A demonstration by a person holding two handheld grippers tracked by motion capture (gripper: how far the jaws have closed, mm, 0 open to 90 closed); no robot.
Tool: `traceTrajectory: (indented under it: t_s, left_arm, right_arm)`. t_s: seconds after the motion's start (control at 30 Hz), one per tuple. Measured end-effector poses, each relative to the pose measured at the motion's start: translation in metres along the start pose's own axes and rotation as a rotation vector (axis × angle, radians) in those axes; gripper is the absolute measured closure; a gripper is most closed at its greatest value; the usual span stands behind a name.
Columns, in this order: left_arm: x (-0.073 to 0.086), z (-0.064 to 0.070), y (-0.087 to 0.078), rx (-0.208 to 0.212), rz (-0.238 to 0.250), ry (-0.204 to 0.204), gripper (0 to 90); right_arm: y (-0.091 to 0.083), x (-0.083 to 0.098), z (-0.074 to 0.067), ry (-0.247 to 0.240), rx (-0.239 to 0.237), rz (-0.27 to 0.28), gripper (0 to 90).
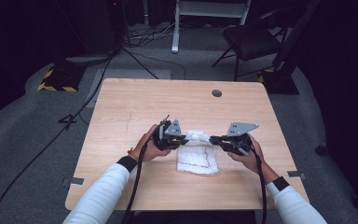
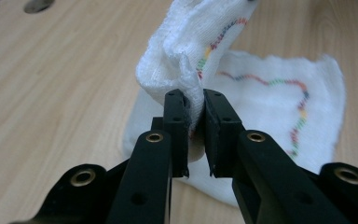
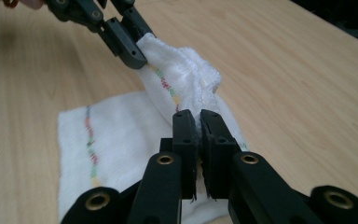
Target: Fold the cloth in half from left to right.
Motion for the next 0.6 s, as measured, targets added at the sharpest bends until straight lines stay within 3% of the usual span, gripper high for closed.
traceTrajectory:
  t_s: [0.17, 0.37, 0.6]
  left_arm:
    - [0.007, 0.021, -0.002, 0.031, -0.036, 0.046, 78.7]
    - [0.019, 0.043, -0.002, 0.068, -0.072, 0.057, 77.7]
    - [0.028, 0.053, -0.003, 0.095, -0.095, 0.031, 75.0]
  right_arm:
    - [-0.004, 0.017, -0.013, -0.007, -0.034, -0.038, 85.1]
    - [-0.003, 0.036, -0.026, -0.016, -0.064, -0.092, 84.7]
    - [-0.005, 0.053, -0.035, -0.037, -0.057, -0.142, 82.0]
Point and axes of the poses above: each handheld gripper's, and its own axes: y roughly forward along the jaws, x roughly out of its underside, z roughly to its right, the point moved 4 cm from there along y, roughly forward along the jaws, and after that the axes turned 13 degrees about y, right-handed, at the moved point
